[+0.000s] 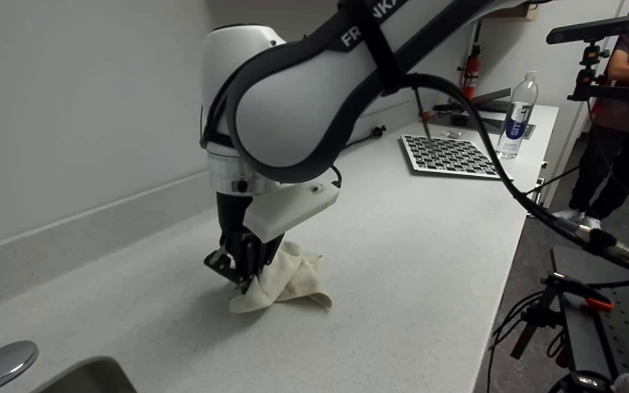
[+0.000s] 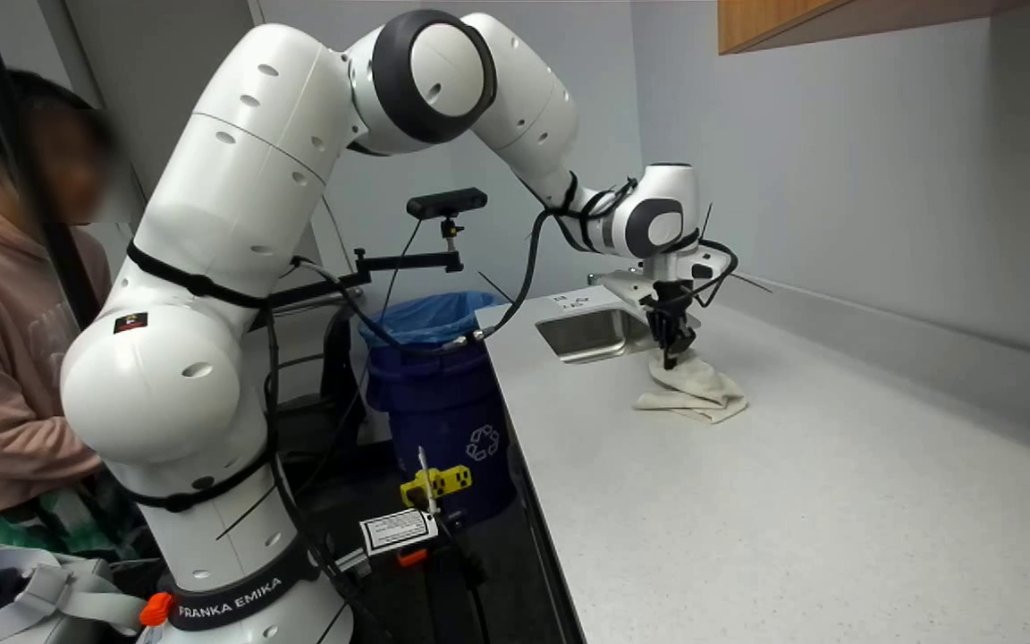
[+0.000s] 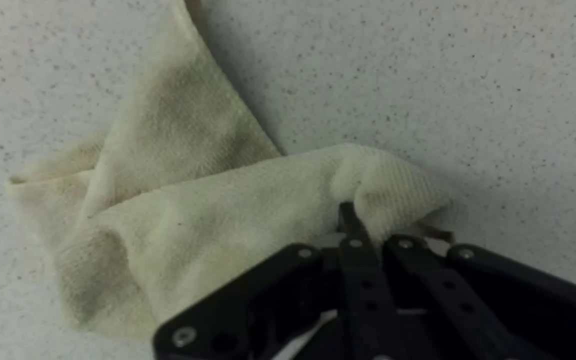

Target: Use the towel to wipe the countertop

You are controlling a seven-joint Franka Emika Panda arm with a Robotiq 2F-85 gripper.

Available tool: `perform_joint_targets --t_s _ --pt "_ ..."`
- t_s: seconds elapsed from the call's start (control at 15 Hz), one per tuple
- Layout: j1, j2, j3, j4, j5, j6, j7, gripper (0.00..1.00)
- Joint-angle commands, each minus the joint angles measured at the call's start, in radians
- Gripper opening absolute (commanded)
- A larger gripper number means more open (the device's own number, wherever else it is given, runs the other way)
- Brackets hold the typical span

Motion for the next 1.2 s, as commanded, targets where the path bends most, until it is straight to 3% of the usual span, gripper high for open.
perform_joint_targets --t_s 0.0,0.33,0.6,1.13 --pt "-0.035 0.008 -0.014 0.022 -0.001 -0.015 -0.021 0.01" --pt "-0.09 0.011 -0.075 -0.021 -0.007 -0.009 -0.003 0.01" --pt "-0.145 0.016 -0.086 -0.059 0.027 0.001 0.005 0.01" --pt "-0.203 -0.065 -0.166 -0.207 0.055 0.051 0.107 0.01"
